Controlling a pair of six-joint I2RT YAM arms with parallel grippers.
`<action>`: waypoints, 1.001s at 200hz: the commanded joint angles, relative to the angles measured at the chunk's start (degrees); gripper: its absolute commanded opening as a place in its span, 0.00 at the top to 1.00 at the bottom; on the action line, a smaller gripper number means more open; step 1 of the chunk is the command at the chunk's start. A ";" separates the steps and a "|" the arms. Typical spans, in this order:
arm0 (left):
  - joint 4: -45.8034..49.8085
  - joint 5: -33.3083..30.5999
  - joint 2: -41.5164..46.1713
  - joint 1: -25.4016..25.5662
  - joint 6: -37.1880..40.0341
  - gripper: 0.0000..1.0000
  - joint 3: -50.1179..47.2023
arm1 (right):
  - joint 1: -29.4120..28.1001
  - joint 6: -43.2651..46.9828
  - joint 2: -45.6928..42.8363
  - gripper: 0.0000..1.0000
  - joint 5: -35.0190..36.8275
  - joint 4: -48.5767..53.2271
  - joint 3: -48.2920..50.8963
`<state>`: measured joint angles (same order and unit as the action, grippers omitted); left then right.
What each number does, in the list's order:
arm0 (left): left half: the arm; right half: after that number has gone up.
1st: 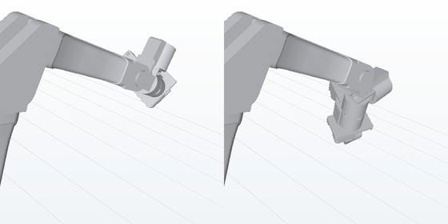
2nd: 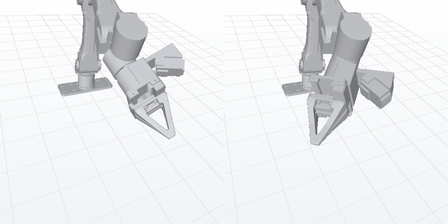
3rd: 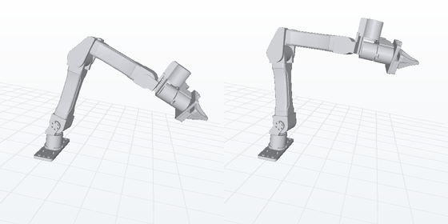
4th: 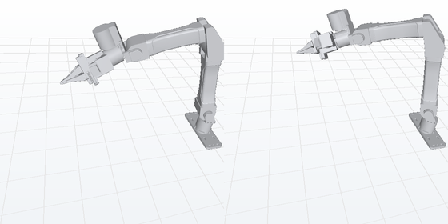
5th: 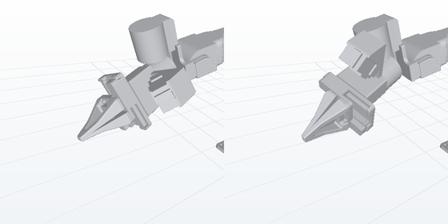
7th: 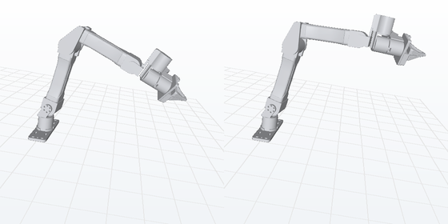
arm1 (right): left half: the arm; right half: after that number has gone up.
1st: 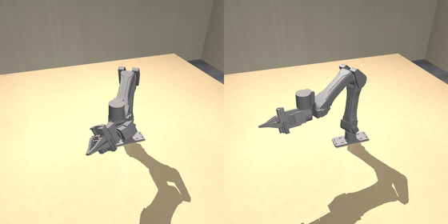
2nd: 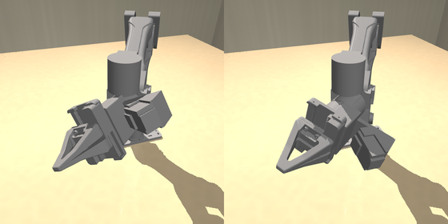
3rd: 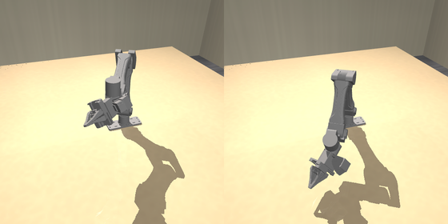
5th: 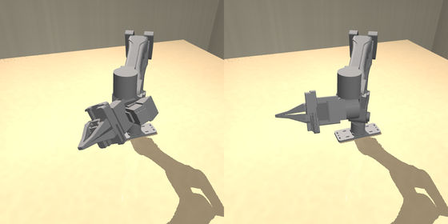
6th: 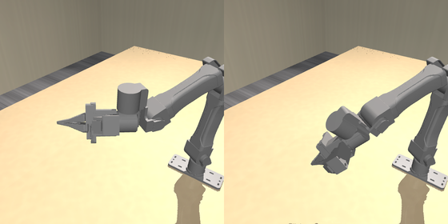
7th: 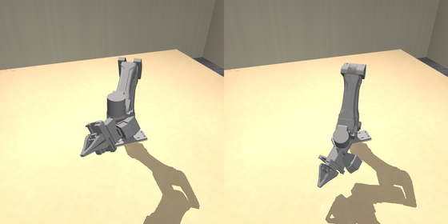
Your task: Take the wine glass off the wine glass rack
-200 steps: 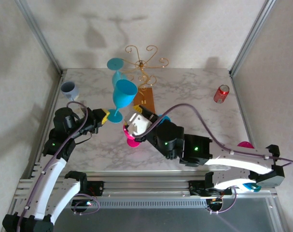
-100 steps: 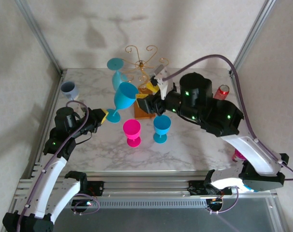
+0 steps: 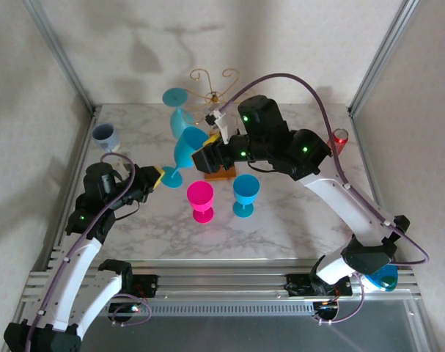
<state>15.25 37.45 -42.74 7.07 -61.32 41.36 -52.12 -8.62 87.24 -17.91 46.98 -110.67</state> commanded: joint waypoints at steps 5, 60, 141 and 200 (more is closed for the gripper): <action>0.53 -0.80 0.86 -0.13 1.36 1.00 1.77 | 0.83 -1.31 0.85 0.39 -3.50 -1.06 -1.98; 1.10 -0.97 1.14 -0.13 1.62 1.00 2.32 | 0.87 -1.25 4.26 0.45 -4.93 -0.89 -3.43; 1.45 -1.17 0.90 -0.12 1.73 1.00 2.93 | 0.89 -0.86 5.83 0.62 -3.10 -1.03 -3.59; 1.72 -1.32 -0.03 -0.13 1.64 1.00 3.30 | 0.88 -0.78 4.57 1.00 -2.20 -1.50 -2.74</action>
<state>17.15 37.19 -42.61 7.07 -60.14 42.41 -51.53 -9.08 92.77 -21.02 46.09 -112.51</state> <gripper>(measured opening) 0.039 0.048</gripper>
